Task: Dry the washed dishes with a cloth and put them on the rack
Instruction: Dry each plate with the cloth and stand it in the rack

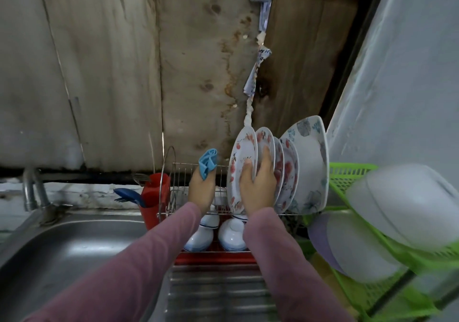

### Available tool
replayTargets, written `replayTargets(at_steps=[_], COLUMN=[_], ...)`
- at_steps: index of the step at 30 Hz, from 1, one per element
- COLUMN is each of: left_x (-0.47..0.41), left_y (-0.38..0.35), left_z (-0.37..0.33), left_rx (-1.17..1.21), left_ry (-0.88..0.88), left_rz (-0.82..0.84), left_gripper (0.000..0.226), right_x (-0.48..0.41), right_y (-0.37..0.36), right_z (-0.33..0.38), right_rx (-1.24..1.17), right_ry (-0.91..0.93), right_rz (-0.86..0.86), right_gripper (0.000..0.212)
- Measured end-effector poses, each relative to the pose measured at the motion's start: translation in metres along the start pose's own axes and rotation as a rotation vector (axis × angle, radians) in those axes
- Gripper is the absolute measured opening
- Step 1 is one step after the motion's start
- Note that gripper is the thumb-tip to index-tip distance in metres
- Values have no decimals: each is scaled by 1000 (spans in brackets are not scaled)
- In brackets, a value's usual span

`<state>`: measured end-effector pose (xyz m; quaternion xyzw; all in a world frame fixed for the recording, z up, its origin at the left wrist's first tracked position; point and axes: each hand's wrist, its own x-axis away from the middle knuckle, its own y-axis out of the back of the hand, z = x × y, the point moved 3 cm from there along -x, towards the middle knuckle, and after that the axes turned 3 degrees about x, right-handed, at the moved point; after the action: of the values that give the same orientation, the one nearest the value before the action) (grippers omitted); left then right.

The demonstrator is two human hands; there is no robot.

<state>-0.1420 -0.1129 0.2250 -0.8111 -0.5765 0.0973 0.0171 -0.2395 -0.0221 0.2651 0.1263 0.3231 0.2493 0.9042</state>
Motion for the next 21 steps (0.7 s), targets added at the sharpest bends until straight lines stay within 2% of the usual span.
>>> replayTargets(at_steps=[4, 6, 10, 16, 21], left_x=[13, 22, 42, 78, 108], left_y=[2, 5, 14, 44, 88], left_z=[-3, -5, -9, -15, -10], left_rx=[18, 28, 31, 76, 86], left_ry=[-25, -38, -97, -136, -124], left_rz=[-48, -61, -56, -77, -71], left_gripper=[25, 20, 18, 20, 21], right_x=[10, 17, 34, 73, 111], right_y=[7, 11, 13, -7, -29], right_z=[0, -1, -1, 8, 27], right_rx=[-4, -19, -70, -162, -239], right_ry=[82, 93, 156, 175, 26], right_rz=[-48, -64, -43, 73, 323], right_gripper=[56, 55, 41, 43, 41])
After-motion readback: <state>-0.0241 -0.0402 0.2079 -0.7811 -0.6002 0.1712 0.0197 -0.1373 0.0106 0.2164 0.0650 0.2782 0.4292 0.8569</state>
